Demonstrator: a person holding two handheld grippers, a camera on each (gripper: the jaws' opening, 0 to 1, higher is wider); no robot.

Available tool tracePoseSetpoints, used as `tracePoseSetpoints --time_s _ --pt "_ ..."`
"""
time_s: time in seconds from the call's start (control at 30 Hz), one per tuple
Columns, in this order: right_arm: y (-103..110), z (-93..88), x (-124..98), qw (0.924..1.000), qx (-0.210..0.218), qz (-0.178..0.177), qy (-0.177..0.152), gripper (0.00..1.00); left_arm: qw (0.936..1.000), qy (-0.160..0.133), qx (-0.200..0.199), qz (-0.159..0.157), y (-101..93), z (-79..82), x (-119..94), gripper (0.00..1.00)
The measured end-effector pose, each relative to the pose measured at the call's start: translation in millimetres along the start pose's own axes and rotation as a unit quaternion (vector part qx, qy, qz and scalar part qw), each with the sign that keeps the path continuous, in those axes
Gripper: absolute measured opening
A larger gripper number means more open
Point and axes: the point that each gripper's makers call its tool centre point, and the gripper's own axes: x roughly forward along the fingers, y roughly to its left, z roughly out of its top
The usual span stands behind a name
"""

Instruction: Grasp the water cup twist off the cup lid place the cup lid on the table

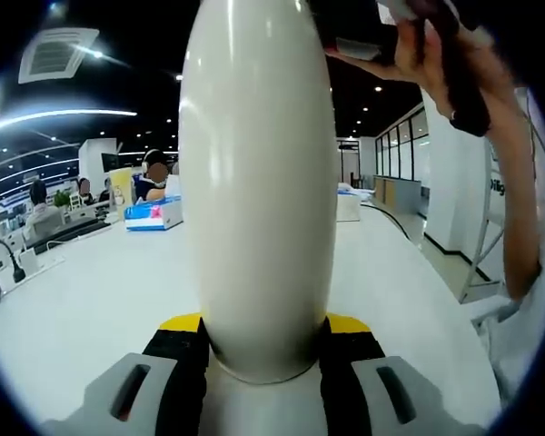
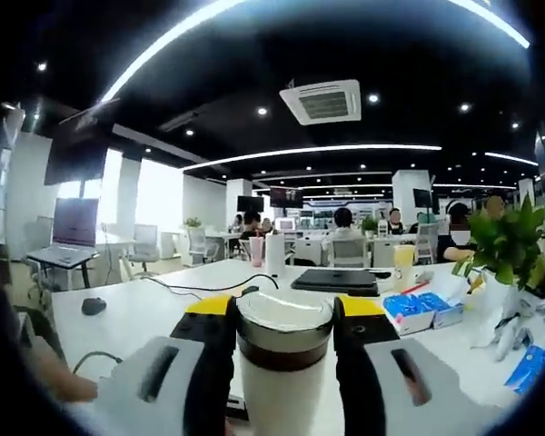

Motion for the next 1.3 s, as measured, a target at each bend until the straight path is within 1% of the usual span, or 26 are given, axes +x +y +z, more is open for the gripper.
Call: tracePoseSetpoints --time_s 0.23,0.37,0.6,0.83,1.3 --pt "-0.4 -0.6 0.1 0.9995 -0.001 0.029 0.009 0.45 1.0000 0.000 -0.001 0.000 -0.5 0.1 0.3 0.49" --pt "1.1 -0.9 0.4 0.9982 -0.002 0.059 0.013 0.44 1.0000 0.000 -0.001 0.000 -0.4 0.1 0.4 0.49" --pt "1.3 -2.0 1.6 0.9962 0.001 0.086 0.015 0.44 1.0000 0.000 -0.002 0.000 -0.6 -0.2 0.1 0.49" --pt "0.1 -1.6 3.3 0.9937 -0.001 0.110 0.020 0.44 1.0000 0.000 -0.002 0.000 -0.6 -0.6 0.1 0.49" --pt "-0.1 -1.3 3.0 0.9892 -0.006 0.143 0.029 0.44 1.0000 0.000 -0.002 0.000 -1.9 -1.5 0.2 0.49"
